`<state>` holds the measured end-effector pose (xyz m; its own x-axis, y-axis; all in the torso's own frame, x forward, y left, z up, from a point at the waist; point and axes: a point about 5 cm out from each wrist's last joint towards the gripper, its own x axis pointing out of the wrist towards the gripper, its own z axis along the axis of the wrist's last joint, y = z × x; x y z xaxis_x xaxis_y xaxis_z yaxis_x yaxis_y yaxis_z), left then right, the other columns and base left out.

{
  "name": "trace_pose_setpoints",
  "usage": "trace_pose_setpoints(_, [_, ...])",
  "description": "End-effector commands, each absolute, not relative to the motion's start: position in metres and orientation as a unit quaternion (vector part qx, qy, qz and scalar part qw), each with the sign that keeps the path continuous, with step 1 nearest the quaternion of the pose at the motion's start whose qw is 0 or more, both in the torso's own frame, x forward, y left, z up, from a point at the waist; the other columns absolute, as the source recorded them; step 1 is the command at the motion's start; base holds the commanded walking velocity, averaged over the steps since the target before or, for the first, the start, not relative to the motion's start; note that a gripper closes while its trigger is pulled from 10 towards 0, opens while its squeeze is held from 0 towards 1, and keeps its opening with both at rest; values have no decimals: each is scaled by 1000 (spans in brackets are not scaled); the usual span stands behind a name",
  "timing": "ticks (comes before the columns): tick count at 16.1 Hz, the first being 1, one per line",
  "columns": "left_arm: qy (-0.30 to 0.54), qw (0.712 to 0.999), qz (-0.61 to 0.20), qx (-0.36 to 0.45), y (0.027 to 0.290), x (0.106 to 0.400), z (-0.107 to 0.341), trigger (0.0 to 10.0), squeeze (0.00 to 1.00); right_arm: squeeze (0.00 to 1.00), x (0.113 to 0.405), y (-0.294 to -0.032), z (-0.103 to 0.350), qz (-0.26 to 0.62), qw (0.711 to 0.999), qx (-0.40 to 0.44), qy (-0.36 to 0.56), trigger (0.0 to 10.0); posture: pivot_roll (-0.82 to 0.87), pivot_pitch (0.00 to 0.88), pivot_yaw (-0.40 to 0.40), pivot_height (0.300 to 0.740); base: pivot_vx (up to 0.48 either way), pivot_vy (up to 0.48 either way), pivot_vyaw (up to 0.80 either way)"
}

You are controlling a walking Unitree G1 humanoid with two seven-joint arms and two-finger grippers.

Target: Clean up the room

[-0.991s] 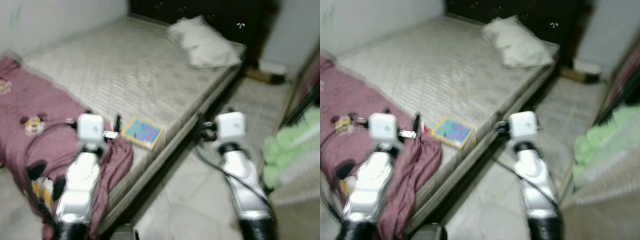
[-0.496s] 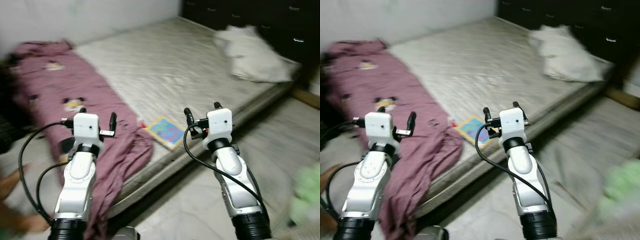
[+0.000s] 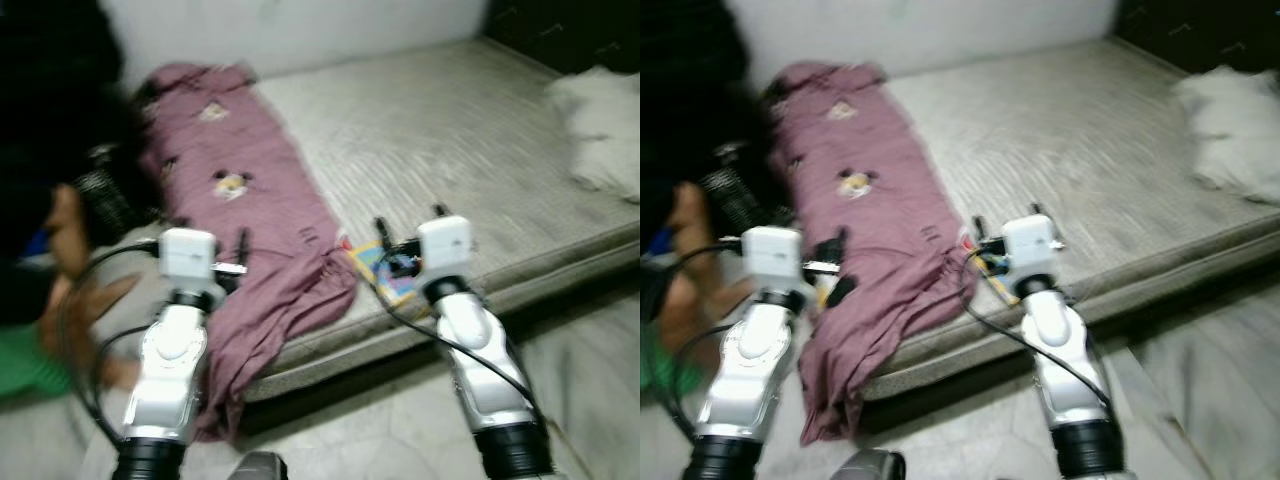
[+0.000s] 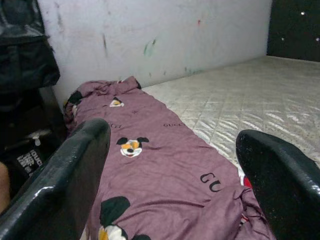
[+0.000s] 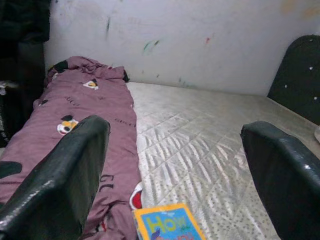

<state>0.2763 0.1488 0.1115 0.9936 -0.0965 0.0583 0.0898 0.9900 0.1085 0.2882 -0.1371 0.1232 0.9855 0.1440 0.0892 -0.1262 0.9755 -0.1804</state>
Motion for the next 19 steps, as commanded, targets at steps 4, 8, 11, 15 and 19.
trace_pose_setpoints(4, [-32,997,-43,62,159,277,114,10000,0,0,289,-128,125,82,992,-76,-56,10000,-8,0,3,740,0,0,800])
trace_pose_setpoints(8, [-32,997,-46,60,158,278,114,10000,0,0,289,-128,125,81,992,-73,-58,10000,-10,0,4,740,0,0,800])
trace_pose_setpoints(11, [-36,996,-57,55,156,277,114,10000,0,0,289,-129,125,78,993,-69,-58,10000,-11,0,3,740,0,0,0])
trace_pose_setpoints(15, [-41,996,-65,53,155,277,116,10000,0,0,290,-129,125,77,993,-66,-57,10000,-11,0,3,740,64,0,0])
trace_pose_setpoints(19, [-42,995,-69,53,155,277,116,10000,0,0,290,-129,125,77,993,-65,-57,10000,-12,0,5,740,276,0,0])
